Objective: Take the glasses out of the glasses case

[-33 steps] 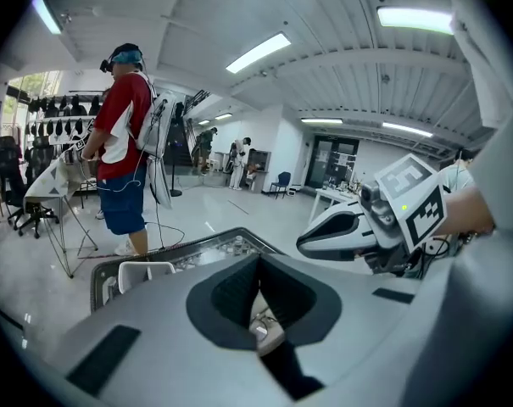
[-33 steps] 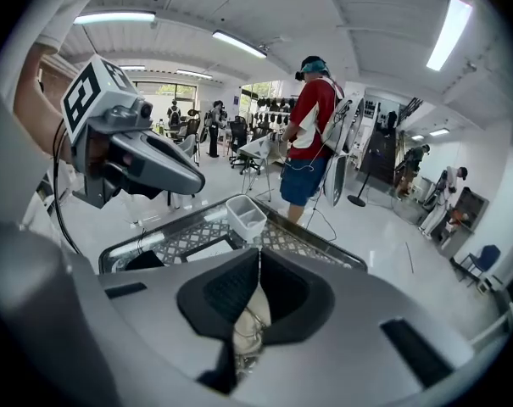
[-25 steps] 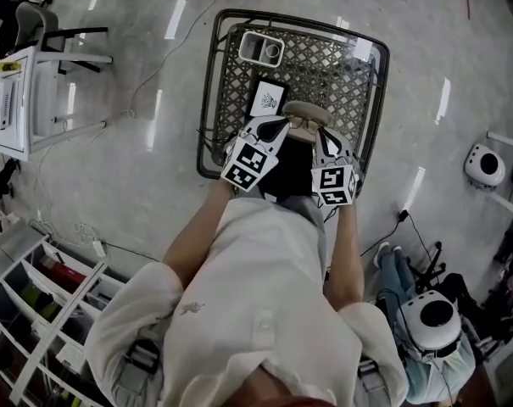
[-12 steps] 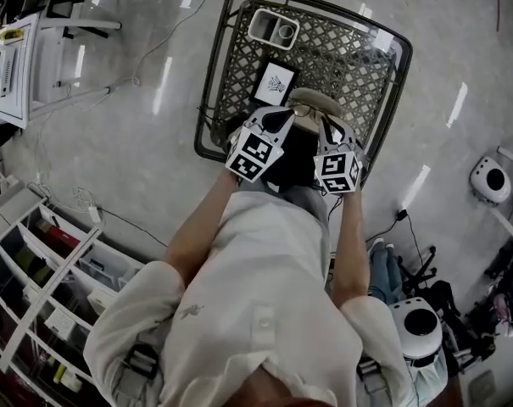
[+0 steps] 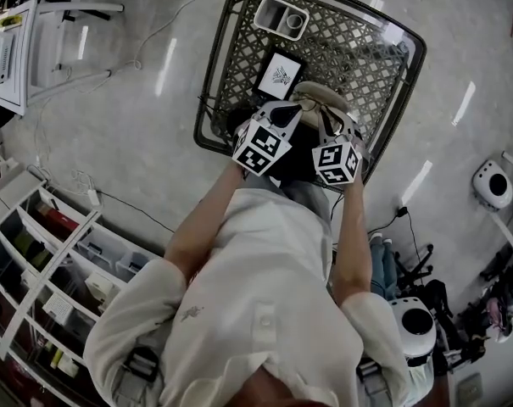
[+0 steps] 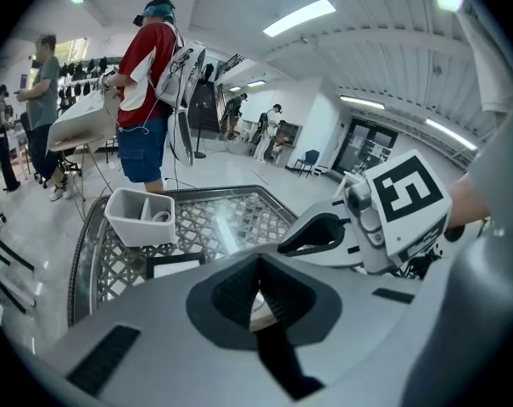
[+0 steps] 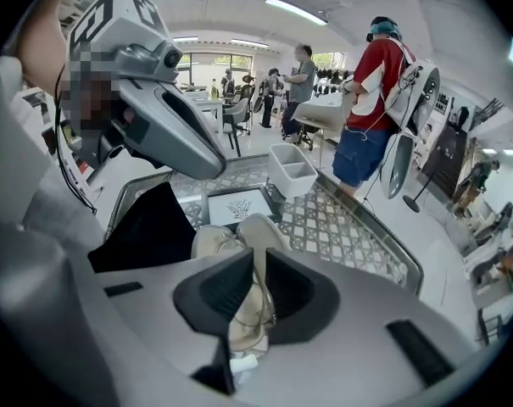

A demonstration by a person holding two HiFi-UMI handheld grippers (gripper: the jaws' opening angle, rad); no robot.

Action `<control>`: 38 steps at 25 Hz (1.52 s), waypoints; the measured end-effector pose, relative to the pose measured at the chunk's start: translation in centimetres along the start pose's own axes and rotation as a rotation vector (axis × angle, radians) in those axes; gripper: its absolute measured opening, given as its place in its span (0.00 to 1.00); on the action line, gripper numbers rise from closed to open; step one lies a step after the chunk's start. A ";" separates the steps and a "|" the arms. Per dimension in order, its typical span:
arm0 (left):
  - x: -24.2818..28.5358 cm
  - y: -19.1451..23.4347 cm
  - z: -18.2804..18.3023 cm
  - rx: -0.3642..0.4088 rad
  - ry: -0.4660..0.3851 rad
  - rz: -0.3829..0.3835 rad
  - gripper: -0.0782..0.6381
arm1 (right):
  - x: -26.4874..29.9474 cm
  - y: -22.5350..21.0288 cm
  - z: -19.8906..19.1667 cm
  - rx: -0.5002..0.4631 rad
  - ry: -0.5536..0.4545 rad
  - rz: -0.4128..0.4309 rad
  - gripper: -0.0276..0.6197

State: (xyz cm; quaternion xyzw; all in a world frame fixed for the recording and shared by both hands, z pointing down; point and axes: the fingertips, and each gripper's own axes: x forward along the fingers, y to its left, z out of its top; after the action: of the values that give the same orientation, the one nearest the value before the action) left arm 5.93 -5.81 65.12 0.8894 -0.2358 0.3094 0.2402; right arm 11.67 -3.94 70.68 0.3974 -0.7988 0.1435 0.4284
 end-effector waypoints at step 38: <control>0.4 1.1 -1.7 -0.037 0.033 -0.004 0.13 | 7.1 0.9 -4.2 -0.048 0.180 0.130 0.20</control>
State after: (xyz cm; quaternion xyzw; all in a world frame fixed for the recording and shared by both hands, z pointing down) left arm 4.82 -5.82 66.88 0.8800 -0.2357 0.3191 0.2613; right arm 11.16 -4.63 78.97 0.3199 -0.7844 0.1867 0.4975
